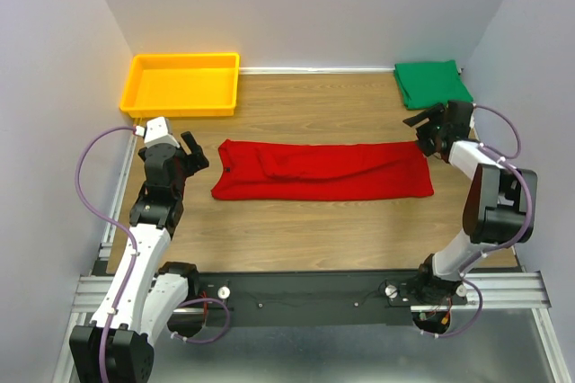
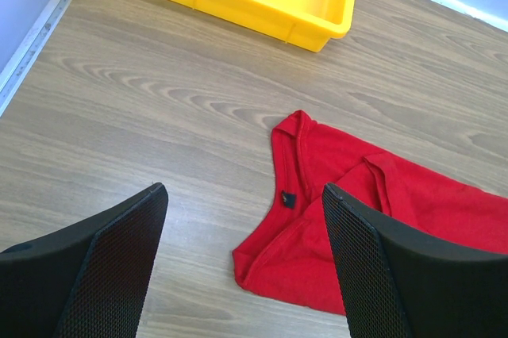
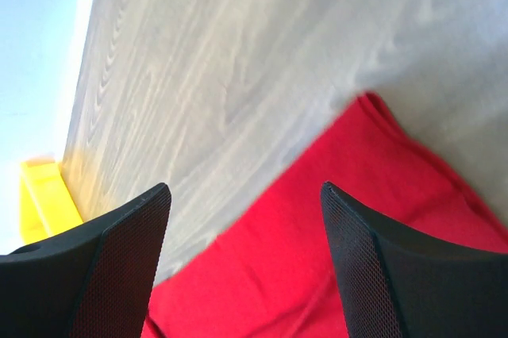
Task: Fold and stack the t-shirts
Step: Fold the tshirt
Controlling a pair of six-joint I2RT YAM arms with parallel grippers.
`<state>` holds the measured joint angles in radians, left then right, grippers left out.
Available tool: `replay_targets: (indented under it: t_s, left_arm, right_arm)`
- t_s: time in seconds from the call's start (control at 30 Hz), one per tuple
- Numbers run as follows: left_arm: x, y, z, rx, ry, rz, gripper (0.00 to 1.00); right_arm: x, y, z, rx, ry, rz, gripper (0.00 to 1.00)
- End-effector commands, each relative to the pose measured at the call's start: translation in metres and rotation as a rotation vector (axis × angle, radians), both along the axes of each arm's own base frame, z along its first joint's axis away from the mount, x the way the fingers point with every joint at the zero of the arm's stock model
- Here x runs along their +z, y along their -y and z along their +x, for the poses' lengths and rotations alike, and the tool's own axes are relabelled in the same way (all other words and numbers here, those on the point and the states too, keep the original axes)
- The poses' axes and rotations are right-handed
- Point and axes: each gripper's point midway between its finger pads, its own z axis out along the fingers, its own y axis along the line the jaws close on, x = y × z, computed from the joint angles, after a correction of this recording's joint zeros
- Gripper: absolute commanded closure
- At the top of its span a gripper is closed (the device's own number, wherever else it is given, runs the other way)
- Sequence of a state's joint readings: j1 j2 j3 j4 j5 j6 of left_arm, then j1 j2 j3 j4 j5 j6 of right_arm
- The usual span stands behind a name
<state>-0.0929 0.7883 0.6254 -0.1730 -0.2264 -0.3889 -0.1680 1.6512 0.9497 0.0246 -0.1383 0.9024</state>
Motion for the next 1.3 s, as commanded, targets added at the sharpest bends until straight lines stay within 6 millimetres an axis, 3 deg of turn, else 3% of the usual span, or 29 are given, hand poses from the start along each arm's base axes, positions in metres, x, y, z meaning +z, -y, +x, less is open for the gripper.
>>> replay_targets:
  t_s: [0.0,0.13,0.27,0.3,0.47,0.5,0.53,0.63,0.83,1.0,1.03,1.07,1.1,1.27]
  left_arm:
    - [-0.003,-0.001,0.001,-0.003,0.0,0.007,0.14]
    - [-0.007,-0.001,0.001,-0.005,-0.009,0.005,0.14]
    - [-0.007,0.003,0.003,-0.022,-0.014,-0.003,0.14]
    - [-0.008,0.003,0.004,-0.023,-0.015,-0.003,0.14]
    - [-0.009,0.003,0.004,-0.023,-0.018,-0.004,0.14]
    - [-0.01,0.003,0.003,-0.025,-0.02,-0.004,0.14]
    - [-0.009,0.004,0.004,-0.025,-0.017,-0.004,0.14]
    - [-0.01,0.005,0.004,-0.028,-0.023,-0.006,0.14]
    - [-0.009,0.004,0.004,-0.025,-0.02,-0.004,0.14]
    - [-0.009,0.004,0.004,-0.025,-0.02,-0.002,0.14]
    - [-0.01,0.003,0.004,-0.022,-0.023,-0.001,0.14]
    - [-0.011,0.003,0.004,-0.024,-0.026,0.0,0.14]
    - [-0.011,0.003,0.004,-0.023,-0.028,0.001,0.14]
    - [-0.011,0.003,0.004,-0.022,-0.028,-0.001,0.14]
  right_arm:
    - [-0.003,0.012,0.003,-0.015,-0.036,-0.077,0.18]
    - [0.012,0.003,-0.003,0.062,0.001,-0.096,0.2]
    - [0.016,-0.041,-0.028,0.212,0.015,0.015,0.2]
    - [0.011,-0.059,-0.041,0.251,0.002,0.032,0.2]
    - [-0.001,-0.106,-0.076,0.291,-0.025,0.083,0.2]
    - [-0.013,-0.119,-0.092,0.294,-0.062,0.106,0.2]
    - [-0.005,-0.121,-0.09,0.279,-0.019,0.101,0.2]
    - [-0.011,-0.133,-0.096,0.276,-0.017,0.12,0.19]
    - [-0.021,-0.157,-0.086,0.308,-0.031,0.153,0.19]
    - [-0.016,-0.184,-0.064,0.342,-0.02,0.17,0.19]
    - [-0.022,-0.191,-0.063,0.348,-0.042,0.176,0.19]
    - [-0.014,-0.195,-0.054,0.352,-0.021,0.179,0.2]
    - [-0.02,-0.194,-0.054,0.348,-0.034,0.177,0.19]
    - [-0.003,-0.192,-0.019,0.313,0.029,0.125,0.19]
